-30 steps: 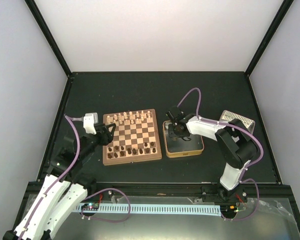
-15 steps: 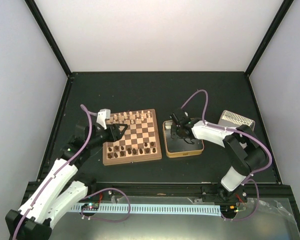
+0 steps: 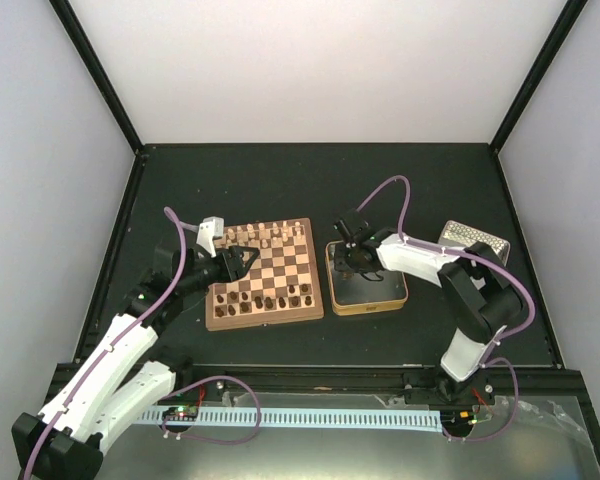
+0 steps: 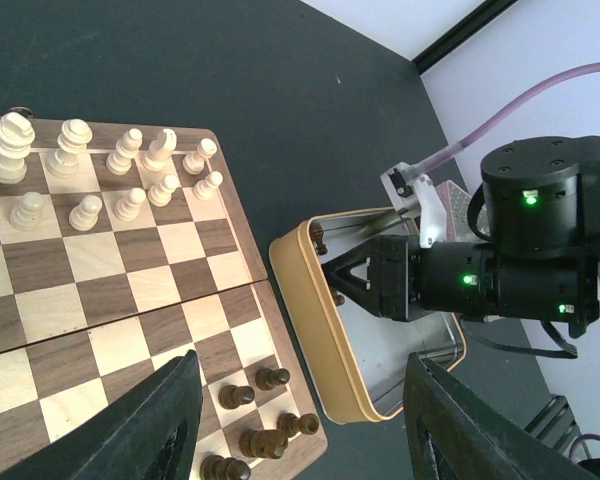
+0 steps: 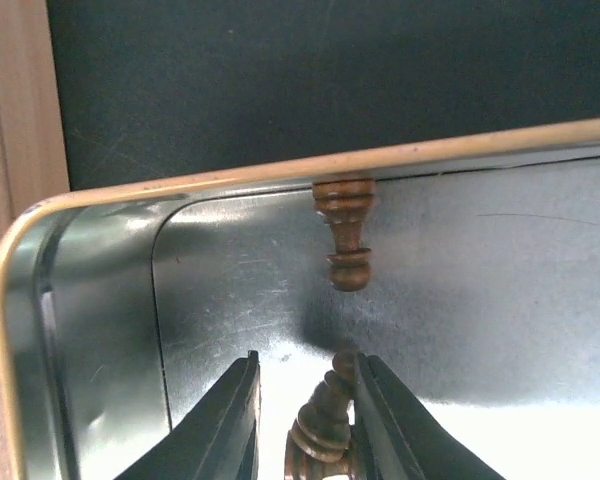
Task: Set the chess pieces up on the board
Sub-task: Pick up the chess piece from the storage box.
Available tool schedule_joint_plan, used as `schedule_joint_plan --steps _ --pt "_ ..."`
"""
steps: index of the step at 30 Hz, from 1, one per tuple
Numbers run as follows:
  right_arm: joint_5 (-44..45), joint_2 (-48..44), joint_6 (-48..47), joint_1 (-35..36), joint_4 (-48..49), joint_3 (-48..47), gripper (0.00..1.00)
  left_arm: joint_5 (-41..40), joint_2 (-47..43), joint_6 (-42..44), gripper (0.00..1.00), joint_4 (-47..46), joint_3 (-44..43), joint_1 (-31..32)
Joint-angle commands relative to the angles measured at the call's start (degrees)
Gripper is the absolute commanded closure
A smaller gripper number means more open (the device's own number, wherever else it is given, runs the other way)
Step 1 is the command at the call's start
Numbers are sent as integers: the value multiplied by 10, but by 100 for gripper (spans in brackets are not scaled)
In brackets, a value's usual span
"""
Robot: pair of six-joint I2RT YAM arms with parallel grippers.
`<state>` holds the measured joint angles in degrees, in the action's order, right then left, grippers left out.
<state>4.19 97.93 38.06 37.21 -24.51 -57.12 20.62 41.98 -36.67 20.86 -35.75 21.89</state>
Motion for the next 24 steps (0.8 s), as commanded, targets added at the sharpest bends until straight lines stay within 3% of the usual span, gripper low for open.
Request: schedule_joint_plan --steps 1,10,16,24 --pt "-4 26 25 0 -19 -20 76 4 -7 -5 43 -14 0 5" --pt "20 43 41 5 -38 -26 82 -2 -7 -3 43 -11 0 8" --pt "38 62 30 11 -54 -38 96 -4 -5 -1 43 -9 1 11" --pt "49 -26 63 11 8 0 99 -4 3 -2 42 -51 15 33"
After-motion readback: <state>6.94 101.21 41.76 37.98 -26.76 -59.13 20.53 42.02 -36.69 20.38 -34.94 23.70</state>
